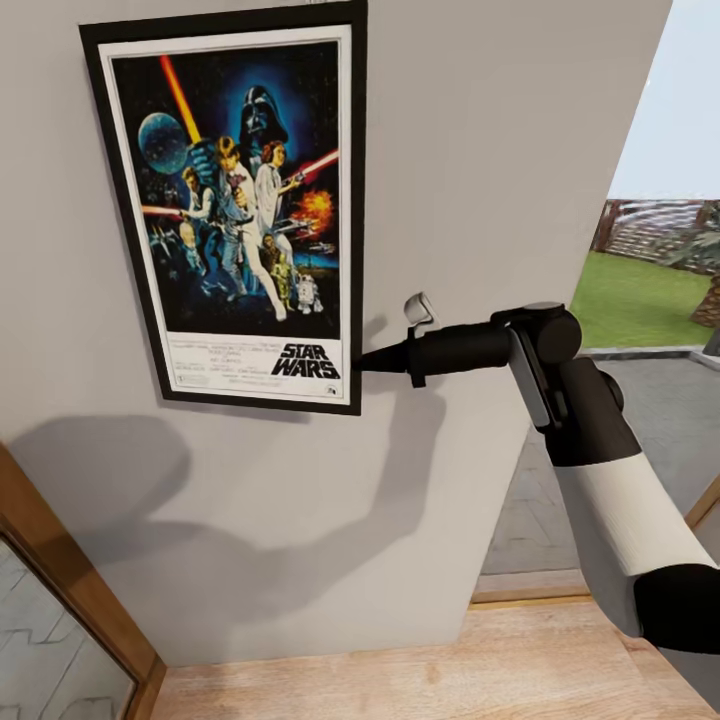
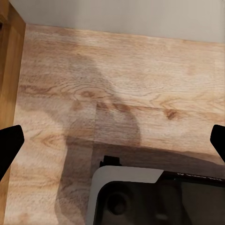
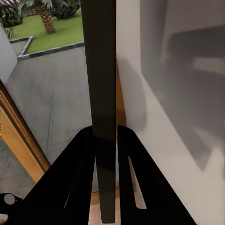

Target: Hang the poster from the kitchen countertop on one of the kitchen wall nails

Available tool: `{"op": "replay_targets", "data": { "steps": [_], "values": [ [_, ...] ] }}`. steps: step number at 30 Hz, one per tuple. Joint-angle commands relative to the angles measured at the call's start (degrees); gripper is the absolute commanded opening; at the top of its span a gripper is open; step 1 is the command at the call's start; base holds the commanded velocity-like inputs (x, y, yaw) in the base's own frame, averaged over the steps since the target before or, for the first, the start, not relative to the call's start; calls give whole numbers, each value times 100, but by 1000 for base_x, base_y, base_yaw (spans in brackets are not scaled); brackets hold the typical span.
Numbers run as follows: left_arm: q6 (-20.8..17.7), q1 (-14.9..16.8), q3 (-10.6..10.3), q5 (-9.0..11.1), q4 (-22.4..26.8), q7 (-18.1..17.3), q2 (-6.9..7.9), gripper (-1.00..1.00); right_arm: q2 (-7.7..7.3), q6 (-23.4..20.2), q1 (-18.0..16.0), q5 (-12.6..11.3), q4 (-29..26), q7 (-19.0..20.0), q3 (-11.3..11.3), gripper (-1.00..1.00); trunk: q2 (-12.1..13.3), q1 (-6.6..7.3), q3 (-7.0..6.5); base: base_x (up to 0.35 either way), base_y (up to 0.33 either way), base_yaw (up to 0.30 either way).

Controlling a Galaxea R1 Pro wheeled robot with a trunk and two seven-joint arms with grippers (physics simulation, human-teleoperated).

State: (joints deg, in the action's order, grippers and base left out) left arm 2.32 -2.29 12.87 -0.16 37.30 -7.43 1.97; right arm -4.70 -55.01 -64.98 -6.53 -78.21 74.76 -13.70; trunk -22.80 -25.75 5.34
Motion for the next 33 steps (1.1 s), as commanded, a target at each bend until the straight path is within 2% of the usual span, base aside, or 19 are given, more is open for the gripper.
{"op": "replay_targets", "data": {
  "steps": [1, 14, 33],
  "values": [
    [6, 1, 22, -2, 6, -40, -3, 100, -3, -73, -17, -44, 1, -17, -9, -100, -12, -4, 11, 0, 0, 0],
    [6, 1, 22, -2, 6, -40, -3, 100, 12, -165, -180, -49, 10, -23, -10, -100, -12, -4, 11, 0, 0, 0],
    [6, 1, 22, -2, 6, -40, -3, 100, 17, -168, -208, -50, 12, -23, -15, -100, -12, -4, 11, 0, 0, 0]
  ]
}}
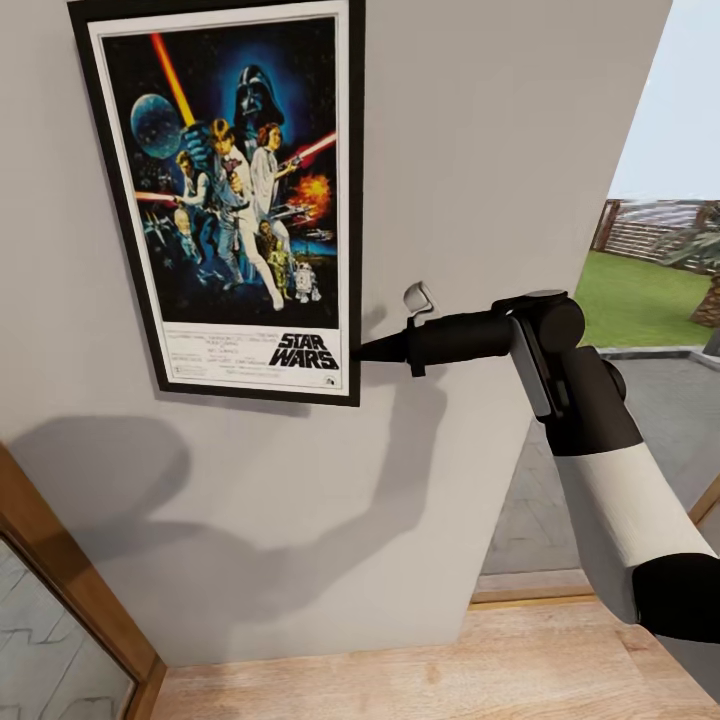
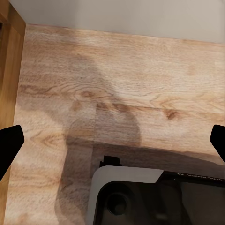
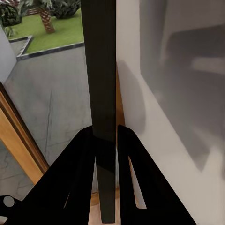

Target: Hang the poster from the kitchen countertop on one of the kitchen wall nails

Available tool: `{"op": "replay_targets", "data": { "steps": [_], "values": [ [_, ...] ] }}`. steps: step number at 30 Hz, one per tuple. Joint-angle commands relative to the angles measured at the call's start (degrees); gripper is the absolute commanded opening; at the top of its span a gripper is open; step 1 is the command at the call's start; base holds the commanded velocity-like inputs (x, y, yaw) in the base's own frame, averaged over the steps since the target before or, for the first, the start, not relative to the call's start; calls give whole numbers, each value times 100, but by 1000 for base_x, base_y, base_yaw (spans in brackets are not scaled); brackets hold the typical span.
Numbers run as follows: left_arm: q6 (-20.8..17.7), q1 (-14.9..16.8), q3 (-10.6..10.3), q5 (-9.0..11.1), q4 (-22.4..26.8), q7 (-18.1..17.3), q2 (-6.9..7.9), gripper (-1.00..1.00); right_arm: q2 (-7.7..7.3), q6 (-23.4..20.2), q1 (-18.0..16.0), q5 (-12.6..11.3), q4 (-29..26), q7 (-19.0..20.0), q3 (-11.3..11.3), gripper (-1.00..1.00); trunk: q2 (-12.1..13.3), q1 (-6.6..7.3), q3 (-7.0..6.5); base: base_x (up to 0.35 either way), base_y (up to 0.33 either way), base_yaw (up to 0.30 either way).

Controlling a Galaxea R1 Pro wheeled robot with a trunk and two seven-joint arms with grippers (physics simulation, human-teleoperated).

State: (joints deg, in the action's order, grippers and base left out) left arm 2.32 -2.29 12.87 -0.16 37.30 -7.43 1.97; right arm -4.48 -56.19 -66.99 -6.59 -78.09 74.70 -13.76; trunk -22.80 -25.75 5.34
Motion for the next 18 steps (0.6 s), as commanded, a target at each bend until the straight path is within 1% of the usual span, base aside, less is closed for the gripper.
{"op": "replay_targets", "data": {
  "steps": [1, 18],
  "values": [
    [6, 1, 22, -2, 6, -40, -3, 100, -6, -50, -7, -44, -1, -17, -10, -100, -12, -4, 11, 0, 0, 0],
    [6, 1, 22, -2, 6, -40, -3, 100, -10, -41, 1, -47, -4, -8, -15, -100, -12, -4, 11, 0, 0, 0]
  ]
}}
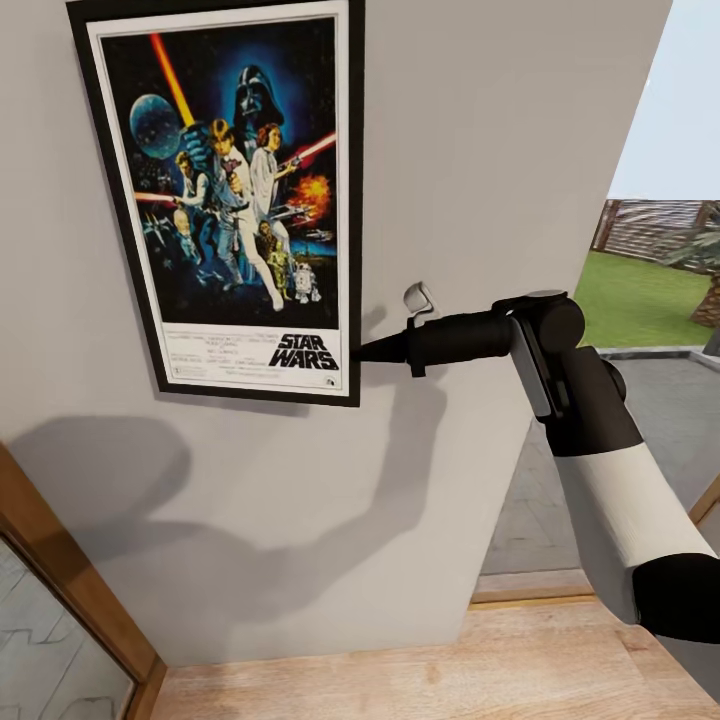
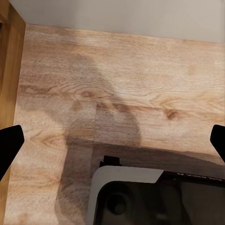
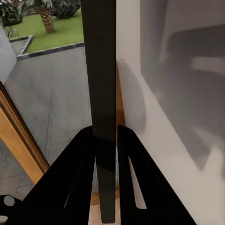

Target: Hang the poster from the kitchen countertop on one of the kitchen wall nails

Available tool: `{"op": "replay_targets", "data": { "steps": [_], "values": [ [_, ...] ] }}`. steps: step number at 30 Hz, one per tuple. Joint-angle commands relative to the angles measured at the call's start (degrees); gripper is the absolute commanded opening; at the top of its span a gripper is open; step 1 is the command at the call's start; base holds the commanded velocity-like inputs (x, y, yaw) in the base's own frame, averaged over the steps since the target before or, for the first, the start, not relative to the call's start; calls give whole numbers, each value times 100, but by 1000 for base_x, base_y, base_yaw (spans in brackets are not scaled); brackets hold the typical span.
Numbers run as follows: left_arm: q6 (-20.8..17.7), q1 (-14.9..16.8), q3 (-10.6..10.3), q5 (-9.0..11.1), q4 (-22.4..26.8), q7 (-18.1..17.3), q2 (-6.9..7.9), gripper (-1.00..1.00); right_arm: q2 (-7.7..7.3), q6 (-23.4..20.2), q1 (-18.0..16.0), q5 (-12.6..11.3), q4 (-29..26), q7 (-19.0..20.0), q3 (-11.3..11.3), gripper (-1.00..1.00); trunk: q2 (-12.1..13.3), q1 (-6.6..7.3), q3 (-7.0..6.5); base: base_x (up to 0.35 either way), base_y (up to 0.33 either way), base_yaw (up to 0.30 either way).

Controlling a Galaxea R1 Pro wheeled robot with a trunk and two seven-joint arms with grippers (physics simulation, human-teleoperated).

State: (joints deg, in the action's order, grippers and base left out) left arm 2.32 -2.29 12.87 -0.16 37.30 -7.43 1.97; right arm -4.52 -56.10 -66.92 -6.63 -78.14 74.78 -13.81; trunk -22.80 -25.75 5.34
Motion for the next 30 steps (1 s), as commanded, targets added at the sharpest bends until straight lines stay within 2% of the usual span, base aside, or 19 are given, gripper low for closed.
{"op": "replay_targets", "data": {
  "steps": [1, 30],
  "values": [
    [6, 1, 22, -2, 6, -40, -3, 100, -5, -50, -6, -44, 0, -16, -9, -100, -12, -4, 11, 0, 0, 0],
    [6, 1, 22, -2, 6, -40, -3, 100, -5, -50, -6, -41, 0, -16, -7, -100, -12, -4, 11, 0, 30, 0]
  ]
}}
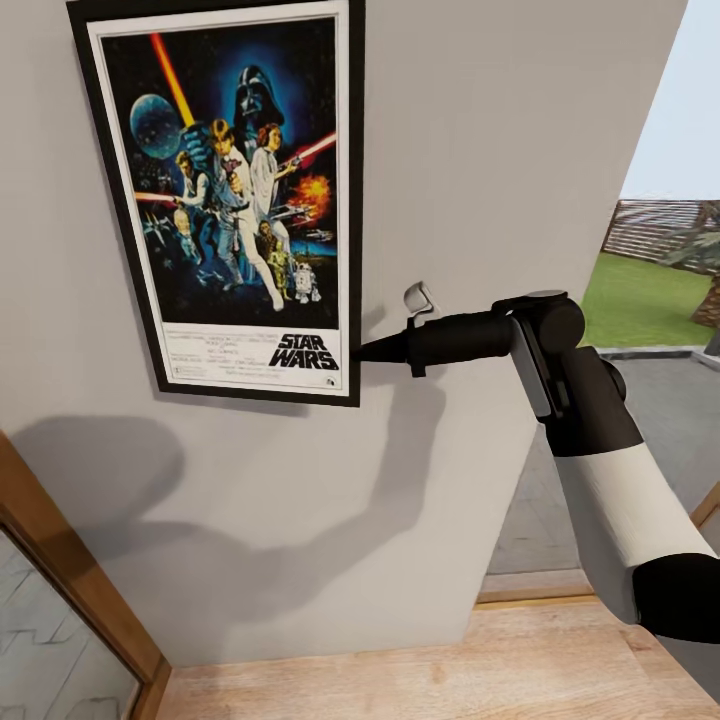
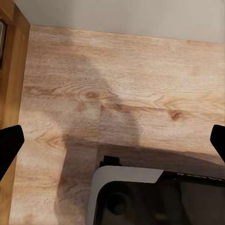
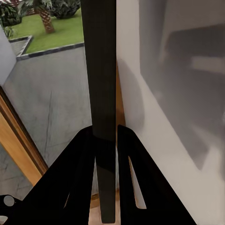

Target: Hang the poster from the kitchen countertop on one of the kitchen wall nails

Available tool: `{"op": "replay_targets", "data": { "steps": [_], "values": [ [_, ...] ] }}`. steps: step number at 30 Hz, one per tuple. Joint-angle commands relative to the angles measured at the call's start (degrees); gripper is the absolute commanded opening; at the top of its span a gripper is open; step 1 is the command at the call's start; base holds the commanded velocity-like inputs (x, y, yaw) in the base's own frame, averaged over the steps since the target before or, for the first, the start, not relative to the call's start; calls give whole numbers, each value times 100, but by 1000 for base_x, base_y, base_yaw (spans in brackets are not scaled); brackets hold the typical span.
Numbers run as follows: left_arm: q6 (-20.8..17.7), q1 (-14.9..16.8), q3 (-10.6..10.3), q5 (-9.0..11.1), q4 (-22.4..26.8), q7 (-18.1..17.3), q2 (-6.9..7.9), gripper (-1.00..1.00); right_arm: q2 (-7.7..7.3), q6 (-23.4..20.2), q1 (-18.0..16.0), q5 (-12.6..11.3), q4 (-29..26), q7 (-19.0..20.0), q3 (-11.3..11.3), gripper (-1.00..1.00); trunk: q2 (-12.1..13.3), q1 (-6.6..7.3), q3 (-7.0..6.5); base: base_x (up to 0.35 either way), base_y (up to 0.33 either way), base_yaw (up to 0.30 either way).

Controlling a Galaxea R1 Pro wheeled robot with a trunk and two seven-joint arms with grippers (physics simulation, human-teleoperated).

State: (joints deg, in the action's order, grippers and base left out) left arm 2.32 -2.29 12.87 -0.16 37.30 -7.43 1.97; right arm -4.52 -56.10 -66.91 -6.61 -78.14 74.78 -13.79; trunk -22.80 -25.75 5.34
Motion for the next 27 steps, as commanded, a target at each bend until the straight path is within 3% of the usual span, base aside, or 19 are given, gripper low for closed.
{"op": "replay_targets", "data": {
  "steps": [1, 27],
  "values": [
    [6, 1, 22, -2, 6, -40, -3, 100, -5, -50, -6, -43, 0, -16, -9, -100, -12, -4, 11, 0, 0, 0],
    [6, 1, 22, -2, 6, -40, -3, 100, -5, -50, -7, -43, -1, -17, -7, -100, -12, -4, 11, 0, 0, 0]
  ]
}}
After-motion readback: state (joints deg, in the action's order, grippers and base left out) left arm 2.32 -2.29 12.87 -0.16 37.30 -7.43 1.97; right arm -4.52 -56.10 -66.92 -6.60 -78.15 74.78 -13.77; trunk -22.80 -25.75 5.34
